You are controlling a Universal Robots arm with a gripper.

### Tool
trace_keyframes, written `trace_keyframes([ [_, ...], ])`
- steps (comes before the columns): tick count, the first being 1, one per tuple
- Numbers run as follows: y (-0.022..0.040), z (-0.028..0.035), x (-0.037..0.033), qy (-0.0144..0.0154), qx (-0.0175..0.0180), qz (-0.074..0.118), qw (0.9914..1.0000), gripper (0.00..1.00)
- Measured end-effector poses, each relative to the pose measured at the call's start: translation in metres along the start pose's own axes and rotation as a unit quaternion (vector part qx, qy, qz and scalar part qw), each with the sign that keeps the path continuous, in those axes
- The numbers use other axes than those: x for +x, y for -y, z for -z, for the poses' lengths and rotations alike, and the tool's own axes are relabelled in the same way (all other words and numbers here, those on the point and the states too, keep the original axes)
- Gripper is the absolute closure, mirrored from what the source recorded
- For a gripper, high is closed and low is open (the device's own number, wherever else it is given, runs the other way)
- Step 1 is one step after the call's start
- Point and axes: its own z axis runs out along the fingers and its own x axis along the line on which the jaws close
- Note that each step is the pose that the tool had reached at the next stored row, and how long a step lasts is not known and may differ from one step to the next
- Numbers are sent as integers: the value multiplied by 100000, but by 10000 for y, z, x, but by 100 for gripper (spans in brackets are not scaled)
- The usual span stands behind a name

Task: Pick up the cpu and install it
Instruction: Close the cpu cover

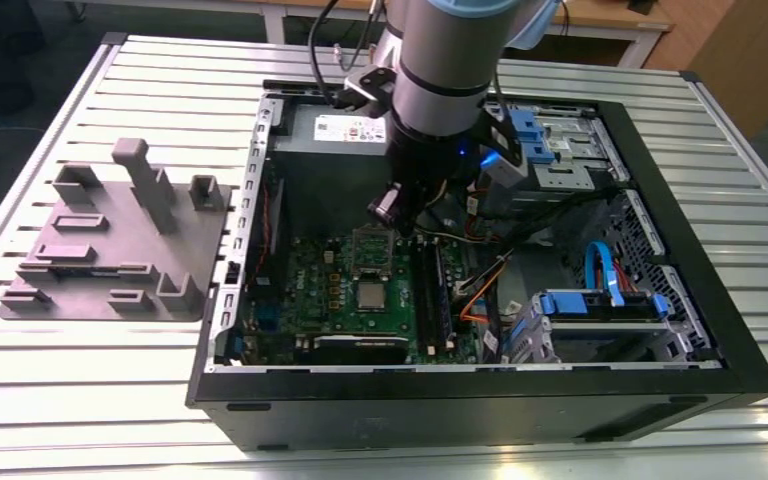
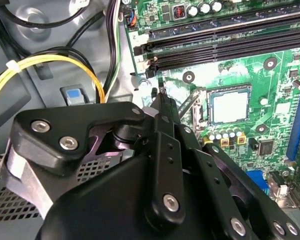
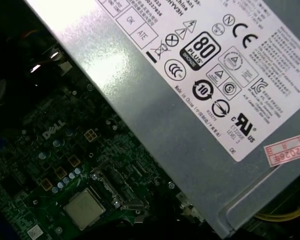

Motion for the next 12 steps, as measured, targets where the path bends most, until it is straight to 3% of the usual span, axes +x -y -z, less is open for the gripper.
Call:
trace_keyframes([
  [8,-11,41,9,10,-27,254,100000,90],
  [12,-14,59,10,174,-176,487,99999,90],
])
